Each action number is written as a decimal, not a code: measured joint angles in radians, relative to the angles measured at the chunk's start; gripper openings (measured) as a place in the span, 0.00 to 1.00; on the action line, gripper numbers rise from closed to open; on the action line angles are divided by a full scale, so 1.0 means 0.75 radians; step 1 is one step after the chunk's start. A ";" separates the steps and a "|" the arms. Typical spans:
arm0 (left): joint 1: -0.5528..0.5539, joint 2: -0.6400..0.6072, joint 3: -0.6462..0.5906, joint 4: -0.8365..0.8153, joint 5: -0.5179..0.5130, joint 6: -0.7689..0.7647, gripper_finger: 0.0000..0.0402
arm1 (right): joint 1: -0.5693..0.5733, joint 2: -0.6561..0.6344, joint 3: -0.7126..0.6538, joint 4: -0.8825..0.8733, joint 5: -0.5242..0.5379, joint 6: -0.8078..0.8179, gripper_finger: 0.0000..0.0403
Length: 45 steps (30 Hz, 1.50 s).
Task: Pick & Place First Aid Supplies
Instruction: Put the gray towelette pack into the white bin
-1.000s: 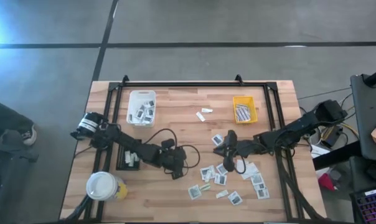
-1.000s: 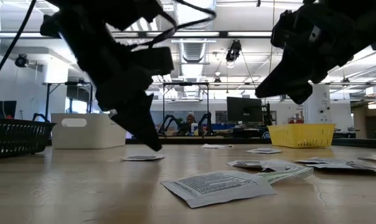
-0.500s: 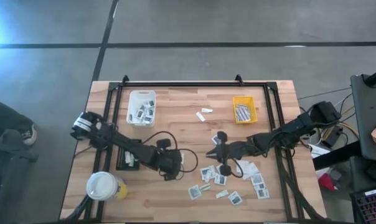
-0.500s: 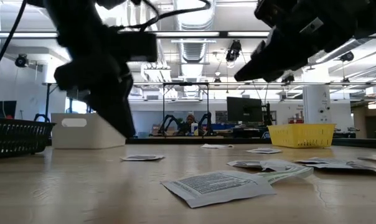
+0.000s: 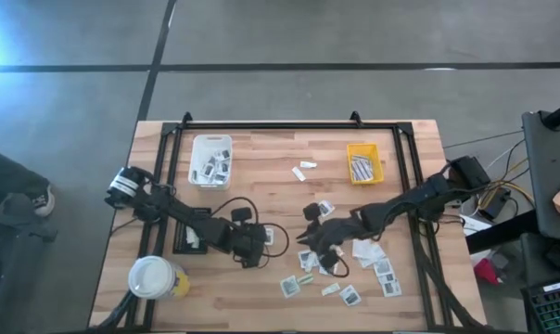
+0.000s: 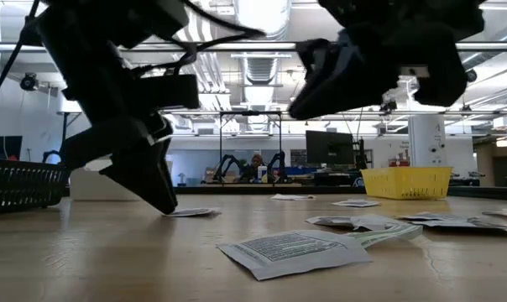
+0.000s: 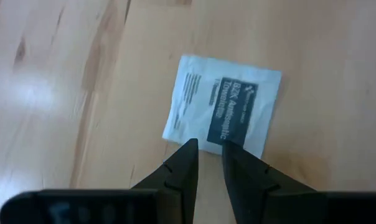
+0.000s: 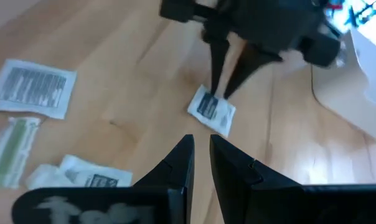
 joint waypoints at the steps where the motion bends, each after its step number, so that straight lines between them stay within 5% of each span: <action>1: 0.000 -0.001 -0.005 -0.001 0.000 -0.008 0.22 | 0.000 0.020 0.017 -0.018 0.000 -0.035 0.12; 9: -0.001 -0.005 -0.044 0.043 0.001 -0.083 0.22 | 0.000 0.188 0.181 -0.170 0.014 -0.394 0.12; 17: 0.000 -0.006 -0.133 0.315 0.059 -0.088 0.22 | 0.002 0.373 0.398 -0.366 0.112 -0.606 0.12; 29: -0.001 -0.004 -0.181 0.422 0.084 -0.119 0.22 | 0.004 0.583 0.633 -0.562 0.147 -0.622 0.12; 45: -0.002 -0.002 -0.207 0.463 0.087 -0.171 0.22 | 0.003 0.615 0.646 -0.526 0.133 -0.671 0.12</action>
